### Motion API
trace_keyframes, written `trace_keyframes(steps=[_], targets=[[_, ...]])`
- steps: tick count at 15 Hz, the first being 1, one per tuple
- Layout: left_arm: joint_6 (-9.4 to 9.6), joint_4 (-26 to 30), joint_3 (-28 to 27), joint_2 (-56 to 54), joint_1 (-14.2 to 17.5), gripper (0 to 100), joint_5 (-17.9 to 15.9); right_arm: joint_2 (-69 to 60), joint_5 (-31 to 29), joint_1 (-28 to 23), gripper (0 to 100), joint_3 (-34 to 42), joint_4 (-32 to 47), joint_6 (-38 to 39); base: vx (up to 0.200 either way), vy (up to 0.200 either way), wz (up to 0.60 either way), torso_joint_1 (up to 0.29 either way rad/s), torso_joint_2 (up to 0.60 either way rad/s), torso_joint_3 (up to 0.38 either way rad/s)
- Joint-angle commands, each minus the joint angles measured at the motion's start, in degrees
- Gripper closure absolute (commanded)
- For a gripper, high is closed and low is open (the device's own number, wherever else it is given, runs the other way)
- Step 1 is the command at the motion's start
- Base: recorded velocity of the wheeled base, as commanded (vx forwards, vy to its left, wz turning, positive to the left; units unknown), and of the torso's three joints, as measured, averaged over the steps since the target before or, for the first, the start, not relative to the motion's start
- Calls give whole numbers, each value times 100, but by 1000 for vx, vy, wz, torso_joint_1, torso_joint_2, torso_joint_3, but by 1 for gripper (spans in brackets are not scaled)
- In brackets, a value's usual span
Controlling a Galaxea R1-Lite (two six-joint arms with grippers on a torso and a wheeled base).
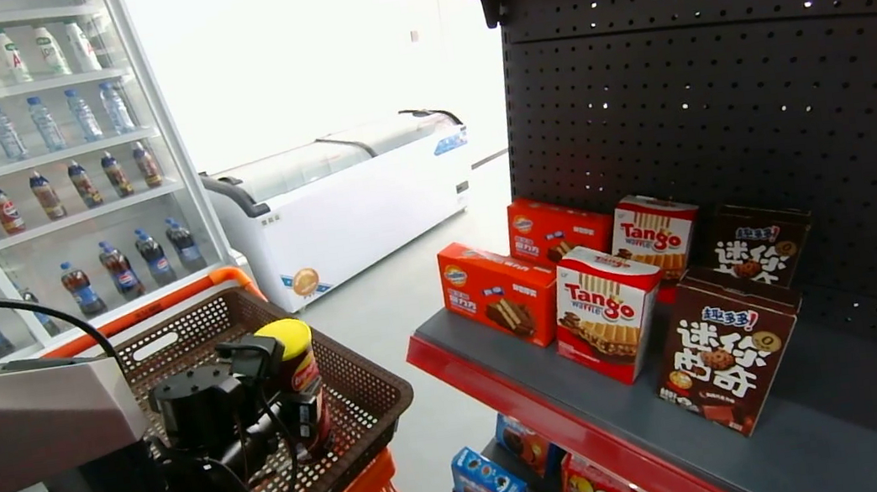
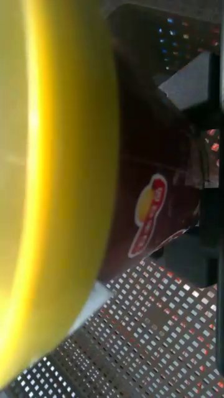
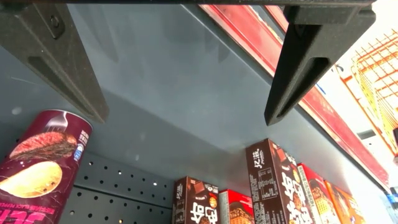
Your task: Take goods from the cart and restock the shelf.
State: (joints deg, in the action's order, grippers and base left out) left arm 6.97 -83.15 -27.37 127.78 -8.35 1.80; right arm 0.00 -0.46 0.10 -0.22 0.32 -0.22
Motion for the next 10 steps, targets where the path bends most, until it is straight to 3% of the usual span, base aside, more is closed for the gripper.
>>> trace_keyframes(steps=[1, 2, 3, 5, 7, 8, 10], targets=[[-47, 1, -155, -386, -132, 100, -49, 0, -6, -1, 0, 4, -5, -4, 0, 0, 0, 0, 0, 0], [-47, 194, -295, -676, -237, 100, -57, 0, 2, -1, 0, 4, -5, -4, 0, 0, 0, 0, 0, 0], [-91, 739, -585, -931, -334, 100, -75, 0, -6, -1, 0, 4, 3, -4, 0, 0, 0, 0, 0, 0], [-319, 1750, -1078, -1502, -518, 100, -84, 0, 2, -1, 0, 4, 3, -4, 0, 0, 0, 0, 0, 0], [-231, 2769, -1210, -2126, -580, 100, -84, 0, 2, -1, 0, 4, 3, -4, 0, 0, 0, 0, 0, 0], [-205, 3455, -1236, -2618, -738, 100, -295, 0, 2, -1, 0, -4, 3, -4, 0, 0, 0, 0, 0, 0], [-188, 4088, -1245, -3163, -773, 100, -866, 0, 2, -1, 0, 4, 3, -4, 0, 0, 0, 0, 0, 0]])
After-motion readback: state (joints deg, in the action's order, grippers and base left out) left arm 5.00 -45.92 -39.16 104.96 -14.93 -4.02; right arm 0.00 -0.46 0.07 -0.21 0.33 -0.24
